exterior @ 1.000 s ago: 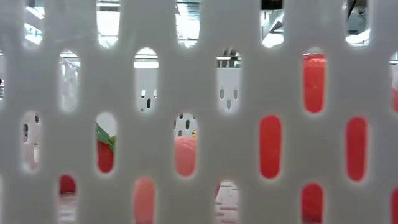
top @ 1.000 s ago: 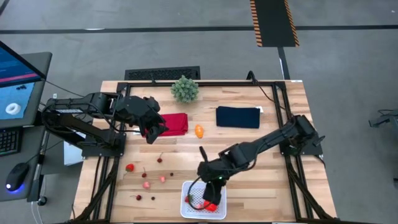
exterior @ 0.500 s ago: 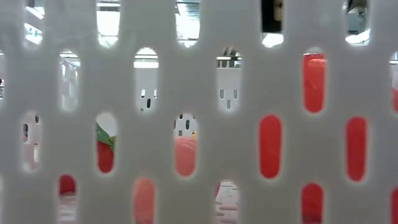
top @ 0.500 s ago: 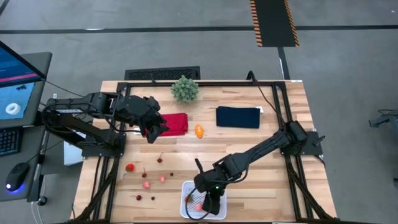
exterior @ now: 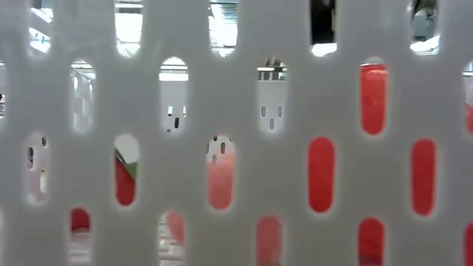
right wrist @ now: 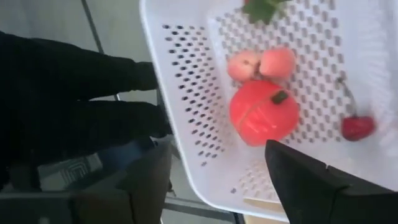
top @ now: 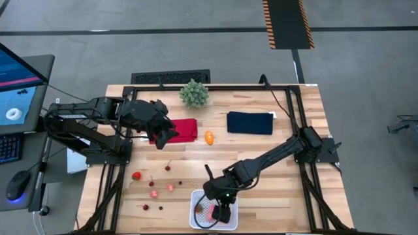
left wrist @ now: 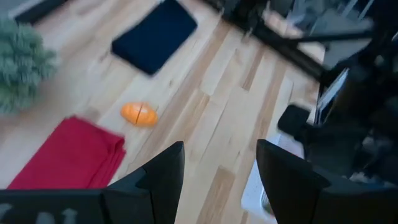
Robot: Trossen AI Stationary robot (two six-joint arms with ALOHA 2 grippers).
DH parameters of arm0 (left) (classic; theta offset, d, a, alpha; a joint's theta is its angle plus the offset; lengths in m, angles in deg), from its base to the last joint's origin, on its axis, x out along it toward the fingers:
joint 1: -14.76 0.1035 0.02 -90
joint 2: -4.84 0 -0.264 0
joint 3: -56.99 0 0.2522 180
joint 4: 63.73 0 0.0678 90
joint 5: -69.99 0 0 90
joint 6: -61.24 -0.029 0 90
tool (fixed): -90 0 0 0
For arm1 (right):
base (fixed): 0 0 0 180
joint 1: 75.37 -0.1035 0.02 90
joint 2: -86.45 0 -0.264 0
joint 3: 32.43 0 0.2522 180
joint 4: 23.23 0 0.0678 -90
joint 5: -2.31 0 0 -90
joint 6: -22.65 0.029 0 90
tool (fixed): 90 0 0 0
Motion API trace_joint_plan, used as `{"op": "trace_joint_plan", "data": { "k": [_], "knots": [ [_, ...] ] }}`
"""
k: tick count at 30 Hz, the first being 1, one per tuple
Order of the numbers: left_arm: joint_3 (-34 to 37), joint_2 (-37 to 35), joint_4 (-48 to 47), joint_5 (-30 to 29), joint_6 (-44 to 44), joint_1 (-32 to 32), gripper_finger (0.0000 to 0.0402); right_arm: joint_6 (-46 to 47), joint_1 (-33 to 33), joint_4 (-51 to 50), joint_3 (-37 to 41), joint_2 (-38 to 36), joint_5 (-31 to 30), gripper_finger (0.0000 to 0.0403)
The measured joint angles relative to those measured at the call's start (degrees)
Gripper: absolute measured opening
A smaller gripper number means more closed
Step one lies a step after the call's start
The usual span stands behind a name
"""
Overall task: Pick and placing Produce into tupperware
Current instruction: Put the croissant into the white bin
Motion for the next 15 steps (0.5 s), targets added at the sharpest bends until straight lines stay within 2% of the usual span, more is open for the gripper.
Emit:
{"op": "trace_joint_plan", "data": {
  "k": [5,11,15],
  "knots": [
    [0.0,-2.1,4.4,-3.0,-0.2,0.0,0.019,-1.9,3.6,-4.3,-0.1,-1.7,-0.4,0.0286],
    [0.0,-5.5,5.1,-7.4,1.2,1.5,0.019,-6.9,9.6,-13.8,0.0,-5.2,-7.3,0.0286],
    [0.0,-7.5,4.5,-9.1,4.2,2.5,0.019,-3.6,15.4,-12.0,0.0,-5.8,-7.8,0.0286]
  ]
}}
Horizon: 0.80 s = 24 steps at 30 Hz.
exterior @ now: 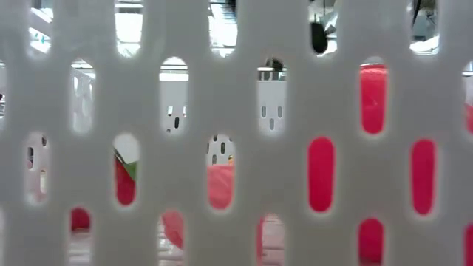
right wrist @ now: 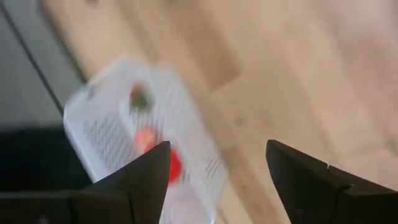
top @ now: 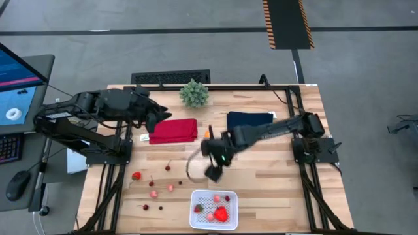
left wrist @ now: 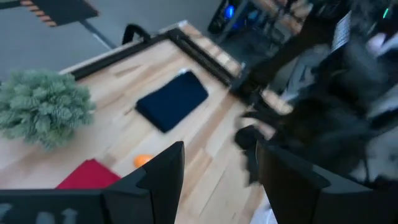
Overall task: Pick and placing Produce into tupperware
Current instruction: Put the croissant into the white bin
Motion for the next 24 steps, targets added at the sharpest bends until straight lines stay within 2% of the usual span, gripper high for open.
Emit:
{"op": "trace_joint_plan", "data": {
  "k": [8,14,18,20,24],
  "knots": [
    [0.0,-4.9,-3.2,-3.3,2.4,0.2,0.019,12.7,6.9,11.7,0.0,0.1,-0.4,0.0286],
    [0.0,-9.9,-6.8,-2.9,2.2,0.1,0.019,22.5,11.1,11.2,0.0,0.2,-6.6,0.0286],
    [0.0,-11.8,-8.4,1.7,-1.7,0.1,0.019,29.5,13.2,13.9,0.0,0.2,-10.3,0.0287],
    [0.0,-12.6,-9.3,4.5,-4.4,0.1,0.019,32.7,13.7,12.4,0.0,0.2,-13.0,0.0287],
    [0.0,-14.2,-11.6,7.9,-5.9,0.1,0.019,36.3,14.5,8.4,0.0,0.3,-13.8,0.0287]
  ]
}}
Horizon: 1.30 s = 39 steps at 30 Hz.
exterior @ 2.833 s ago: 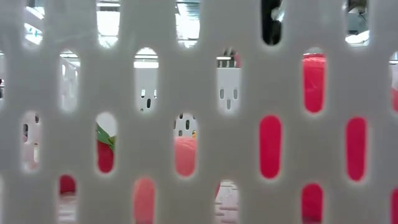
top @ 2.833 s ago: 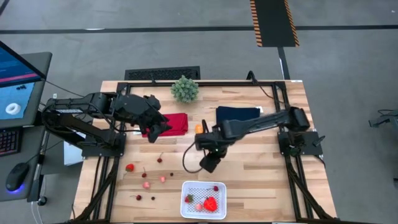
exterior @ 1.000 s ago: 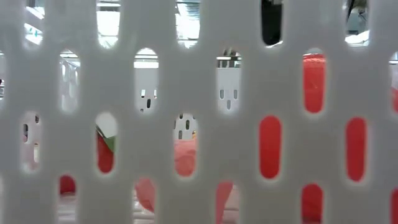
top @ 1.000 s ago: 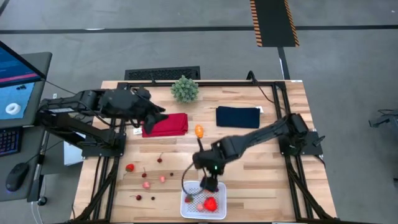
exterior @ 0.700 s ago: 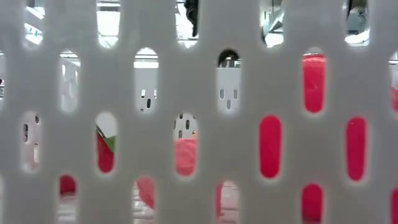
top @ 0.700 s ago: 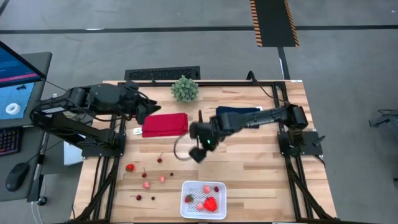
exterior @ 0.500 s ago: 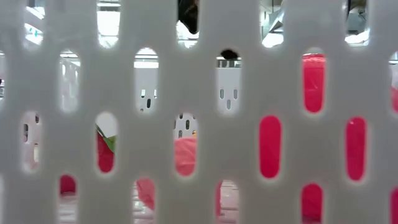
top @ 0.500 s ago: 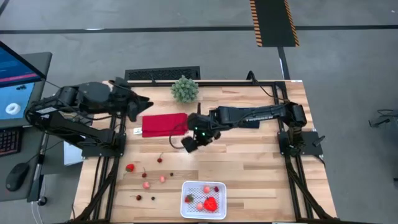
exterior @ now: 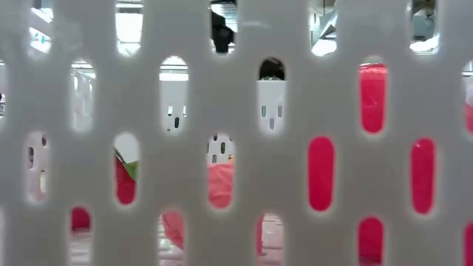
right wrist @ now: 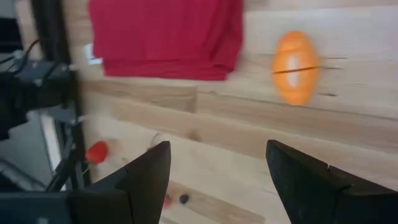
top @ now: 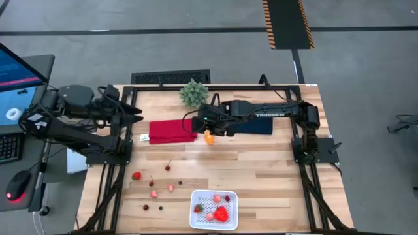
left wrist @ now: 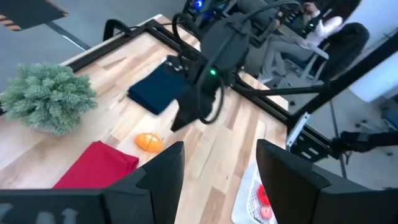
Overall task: Pick and placing Produce into tupperware
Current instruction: Put the croissant into the white bin
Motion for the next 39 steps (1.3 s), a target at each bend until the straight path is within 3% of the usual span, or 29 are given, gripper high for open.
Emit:
{"op": "trace_joint_plan", "data": {
  "k": [9,12,14,16,18,20,27,39],
  "knots": [
    [0.0,-1.9,-1.9,0.4,-2.0,0.0,0.019,0.5,1.8,-3.5,-0.3,2.2,-2.4,0.0287],
    [0.0,-2.1,-2.4,0.6,-2.9,0.0,0.019,-2.1,2.6,-7.1,0.4,5.1,1.1,0.0287],
    [0.0,-2.1,-3.4,0.6,-2.9,0.0,0.019,-3.0,2.4,0.2,-0.4,7.9,4.7,0.0287],
    [0.0,-2.1,-3.6,0.6,-2.9,0.0,0.019,-3.4,2.7,-3.6,0.2,9.4,8.5,0.0287],
    [0.0,-2.3,-3.9,0.5,-2.9,0.0,0.019,-3.0,2.4,2.0,-1.2,11.5,9.8,0.0287],
    [0.0,-2.1,-4.0,0.6,-2.9,0.0,0.019,-4.1,2.6,-1.2,-0.8,11.4,10.6,0.0287],
    [0.0,-2.9,-4.9,0.2,-2.9,0.0,0.019,-3.2,2.1,0.2,-1.0,10.9,6.9,0.0286],
    [0.0,-3.2,-4.9,-1.5,-2.1,0.0,0.019,-5.1,1.7,5.7,-1.3,11.2,7.2,0.0296]
  ]
}}
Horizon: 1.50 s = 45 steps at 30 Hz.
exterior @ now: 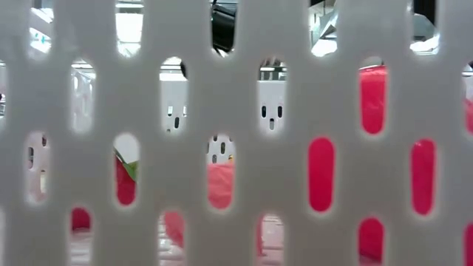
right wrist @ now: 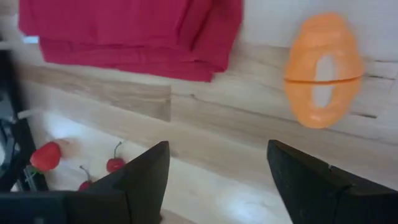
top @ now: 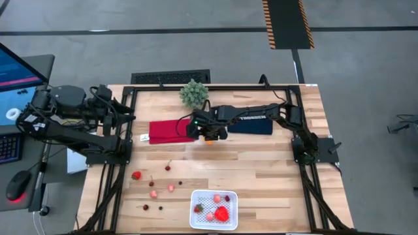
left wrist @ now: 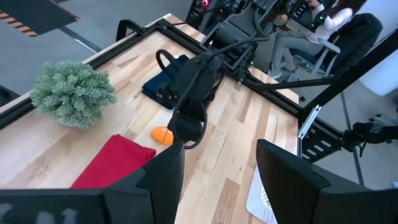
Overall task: Pick and placing Produce into tupperware
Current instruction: Put the croissant into the white bin
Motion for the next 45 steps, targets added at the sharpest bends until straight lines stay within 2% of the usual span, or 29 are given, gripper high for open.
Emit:
{"op": "trace_joint_plan", "data": {
  "k": [8,10,15,21,29,33,45],
  "knots": [
    [0.0,0.0,0.0,0.0,0.3,0.0,0.019,-1.4,0.3,-2.1,-0.9,-0.2,1.9,0.0385],
    [0.0,0.0,0.0,-0.1,0.2,0.0,0.019,-1.6,0.3,-1.6,-0.9,-0.3,2.1,0.0395],
    [0.0,0.0,0.0,-0.8,-0.2,0.0,0.019,-3.6,0.1,-0.4,-0.9,-0.3,6.2,0.0375],
    [0.0,0.0,0.0,-1.3,-0.4,0.0,0.019,-2.4,0.1,-1.1,-0.9,0.0,6.6,0.0361],
    [0.0,0.0,0.0,-1.5,-0.9,0.0,0.019,0.0,0.9,-11.7,-0.9,-0.3,-0.3,0.0365],
    [0.0,0.0,0.0,-1.6,-1.2,0.0,0.019,0.0,0.9,-10.8,-0.9,-0.3,-2.8,0.0364],
    [0.0,0.0,0.0,-2.5,-1.6,0.0,0.019,-1.0,1.6,-11.0,-0.9,-0.3,-4.3,0.0364]
  ]
}}
